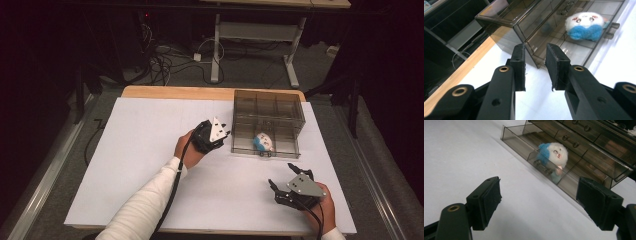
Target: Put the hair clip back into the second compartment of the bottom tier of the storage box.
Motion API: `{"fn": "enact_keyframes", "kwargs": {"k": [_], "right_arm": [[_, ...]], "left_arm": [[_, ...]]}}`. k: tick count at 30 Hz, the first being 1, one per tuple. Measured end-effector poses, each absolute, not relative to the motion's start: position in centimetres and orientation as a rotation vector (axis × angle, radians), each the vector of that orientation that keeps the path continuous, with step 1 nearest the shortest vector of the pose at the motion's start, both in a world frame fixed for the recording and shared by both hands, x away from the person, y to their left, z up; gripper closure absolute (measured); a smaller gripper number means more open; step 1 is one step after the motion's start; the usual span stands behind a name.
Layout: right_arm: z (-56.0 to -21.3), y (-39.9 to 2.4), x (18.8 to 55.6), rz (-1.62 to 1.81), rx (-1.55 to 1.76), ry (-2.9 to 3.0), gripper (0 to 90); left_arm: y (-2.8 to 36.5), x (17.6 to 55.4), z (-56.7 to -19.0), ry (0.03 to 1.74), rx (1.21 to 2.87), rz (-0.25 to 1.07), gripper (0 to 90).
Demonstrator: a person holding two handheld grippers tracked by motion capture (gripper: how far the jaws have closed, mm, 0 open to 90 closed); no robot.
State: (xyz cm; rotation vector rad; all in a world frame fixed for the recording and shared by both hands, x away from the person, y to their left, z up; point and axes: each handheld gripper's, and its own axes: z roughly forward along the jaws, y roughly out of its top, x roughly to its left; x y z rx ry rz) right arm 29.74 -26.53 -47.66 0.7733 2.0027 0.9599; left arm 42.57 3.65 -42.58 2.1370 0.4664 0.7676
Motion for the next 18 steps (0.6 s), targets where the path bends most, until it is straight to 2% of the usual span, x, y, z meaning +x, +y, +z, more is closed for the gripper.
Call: {"fn": "enact_keyframes", "kwargs": {"k": [3, 4, 10, 11, 17, 18], "right_arm": [[-47.7, -26.6, 29.8, 0.961, 0.779, 2.0, 20.8], [-47.7, -26.6, 29.8, 0.955, 0.783, 2.005, 20.9], [-47.6, -26.6, 29.6, 0.973, 0.78, 1.996, 22.2], [-47.5, -26.6, 29.6, 0.978, 0.784, 1.991, 23.5], [-47.4, -26.8, 29.5, 1.014, 0.791, 2.011, 28.1], [-47.3, -26.9, 29.4, 1.028, 0.795, 2.023, 29.0]], "left_arm": [[4.4, 42.1, -42.5, 0.46, 2.136, 0.771, 67.1], [4.6, 41.9, -42.5, 0.46, 2.14, 0.778, 63.4], [6.1, 40.8, -42.5, 0.439, 2.132, 0.795, 62.9], [6.2, 40.8, -42.5, 0.414, 2.136, 0.804, 58.9], [7.8, 39.3, -42.7, 0.4, 2.149, 0.819, 54.5], [8.1, 39.1, -42.8, 0.39, 2.15, 0.807, 51.3]]}}
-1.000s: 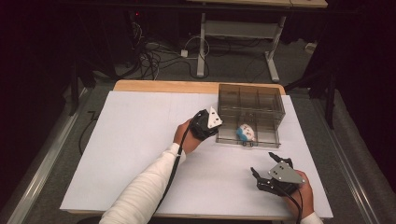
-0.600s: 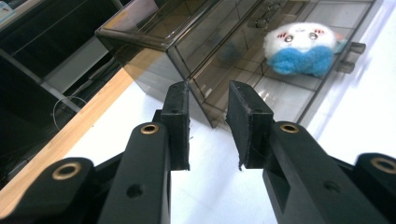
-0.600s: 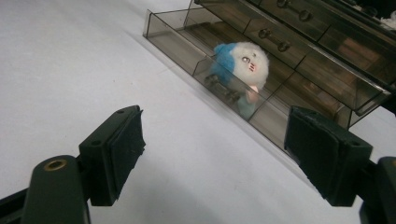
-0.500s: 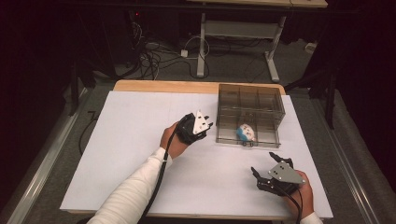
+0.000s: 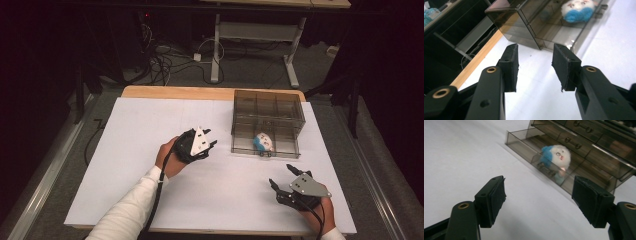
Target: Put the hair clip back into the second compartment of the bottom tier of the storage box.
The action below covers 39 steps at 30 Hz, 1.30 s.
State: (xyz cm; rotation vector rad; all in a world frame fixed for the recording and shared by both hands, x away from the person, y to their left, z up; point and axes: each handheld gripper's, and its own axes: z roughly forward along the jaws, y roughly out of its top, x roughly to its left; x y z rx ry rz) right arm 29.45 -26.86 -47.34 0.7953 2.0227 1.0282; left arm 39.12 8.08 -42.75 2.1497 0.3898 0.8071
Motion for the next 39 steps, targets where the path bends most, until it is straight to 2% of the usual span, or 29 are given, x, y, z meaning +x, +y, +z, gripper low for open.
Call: {"fn": "enact_keyframes", "kwargs": {"k": [2, 8, 9, 11, 13, 15, 20, 28, 30, 31, 39], "right_arm": [[-47.3, -27.0, 29.5, 1.047, 0.797, 2.034, 34.2], [-47.3, -26.8, 29.4, 1.038, 0.765, 2.081, 61.0], [-47.3, -26.8, 29.3, 1.042, 0.75, 2.091, 63.6], [-47.3, -26.5, 29.3, 1.019, 0.739, 2.102, 67.8], [-47.4, -26.5, 29.3, 1.017, 0.739, 2.115, 71.8], [-47.4, -26.5, 29.3, 1.012, 0.739, 2.119, 75.8], [-47.2, -26.7, 29.1, 1.025, 0.725, 2.111, 88.3], [-47.4, -26.6, 29.6, 0.973, 0.742, 2.11, 90.0], [-47.6, -26.7, 29.8, 0.955, 0.755, 2.11, 90.0], [-47.6, -26.7, 30.0, 0.946, 0.761, 2.112, 90.0], [-47.7, -26.5, 30.3, 0.896, 0.762, 2.108, 90.0]], "left_arm": [[8.8, 38.6, -42.8, 0.394, 2.147, 0.809, 50.6], [10.9, 37.2, -43.2, 0.404, 2.116, 0.852, 44.0], [11.3, 36.9, -43.2, 0.409, 2.103, 0.85, 43.5], [11.9, 36.3, -43.4, 0.426, 2.086, 0.875, 35.7], [12.6, 35.9, -43.6, 0.423, 2.095, 0.875, 35.4], [13.3, 35.5, -43.9, 0.436, 2.096, 0.89, 31.3], [15.1, 34.3, -44.7, 0.469, 2.084, 0.876, 31.1], [19.3, 32.4, -45.8, 0.573, 2.02, 0.858, 28.4], [20.5, 32.0, -46.3, 0.614, 2.007, 0.847, 24.5], [21.2, 31.9, -46.3, 0.607, 2.044, 0.876, 24.5], [24.2, 30.8, -47.5, 0.728, 2.01, 0.857, 24.4]]}}
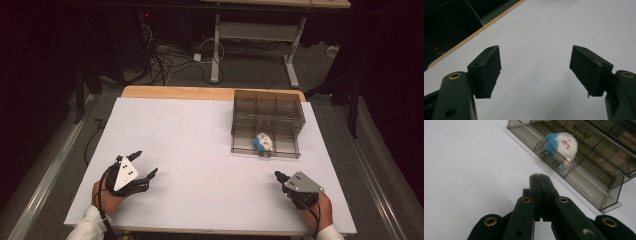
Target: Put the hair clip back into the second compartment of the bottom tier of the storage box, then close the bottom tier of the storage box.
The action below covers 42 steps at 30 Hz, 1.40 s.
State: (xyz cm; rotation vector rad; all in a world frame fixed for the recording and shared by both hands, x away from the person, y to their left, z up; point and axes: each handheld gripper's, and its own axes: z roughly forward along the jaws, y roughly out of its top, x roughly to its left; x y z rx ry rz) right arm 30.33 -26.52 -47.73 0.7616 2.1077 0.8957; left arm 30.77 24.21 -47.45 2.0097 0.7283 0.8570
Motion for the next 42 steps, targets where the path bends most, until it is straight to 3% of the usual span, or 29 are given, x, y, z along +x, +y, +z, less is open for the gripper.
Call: {"fn": "enact_keyframes", "kwargs": {"k": [10, 28, 42], "right_arm": [[-47.7, -26.2, 31.2, 0.845, 0.767, 2.097, 90.0], [-48.5, -24.1, 37.0, 0.568, 0.722, 2.091, 90.0], [-48.7, -23.7, 38.8, 0.505, 0.73, 2.063, 90.0]], "left_arm": [[24.7, 30.0, -48.1, 0.735, 2.034, 0.873, 24.3], [24.5, 30.1, -48.0, 0.734, 2.037, 0.893, 24.3], [24.5, 30.2, -48.1, 0.735, 2.039, 0.885, 24.3]]}}
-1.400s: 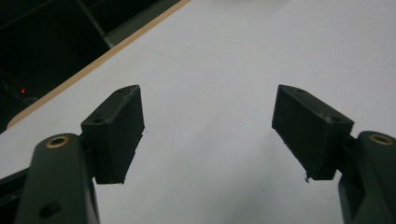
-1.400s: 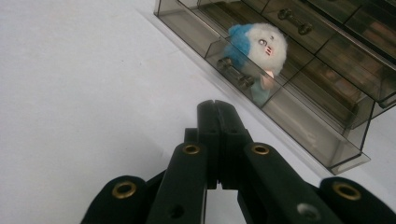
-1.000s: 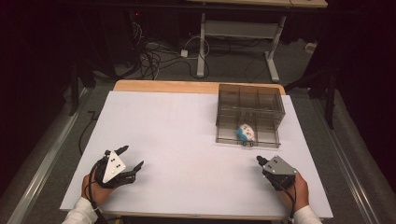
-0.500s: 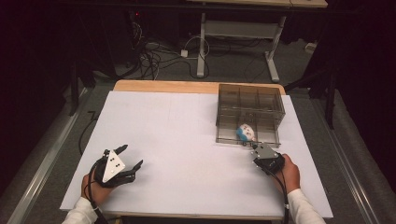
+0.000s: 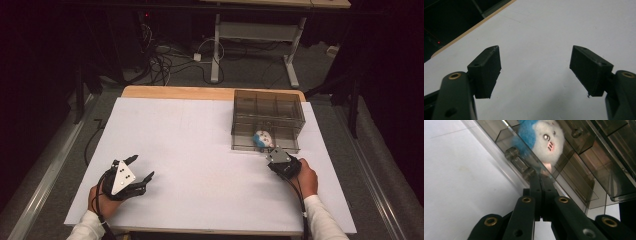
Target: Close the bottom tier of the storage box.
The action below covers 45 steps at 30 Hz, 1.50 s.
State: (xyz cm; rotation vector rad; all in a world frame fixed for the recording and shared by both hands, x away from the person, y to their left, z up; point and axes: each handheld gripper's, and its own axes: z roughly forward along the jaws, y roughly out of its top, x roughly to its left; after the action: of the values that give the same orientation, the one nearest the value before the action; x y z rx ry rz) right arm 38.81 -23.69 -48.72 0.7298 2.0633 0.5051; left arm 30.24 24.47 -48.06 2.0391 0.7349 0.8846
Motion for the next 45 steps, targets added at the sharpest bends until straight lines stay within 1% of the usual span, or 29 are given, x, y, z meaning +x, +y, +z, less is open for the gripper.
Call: {"fn": "enact_keyframes", "kwargs": {"k": [45], "right_arm": [[-48.8, -23.1, 41.4, 0.426, 0.739, 2.025, 90.0]], "left_arm": [[24.4, 30.4, -48.2, 0.738, 2.058, 0.876, 24.3]]}}
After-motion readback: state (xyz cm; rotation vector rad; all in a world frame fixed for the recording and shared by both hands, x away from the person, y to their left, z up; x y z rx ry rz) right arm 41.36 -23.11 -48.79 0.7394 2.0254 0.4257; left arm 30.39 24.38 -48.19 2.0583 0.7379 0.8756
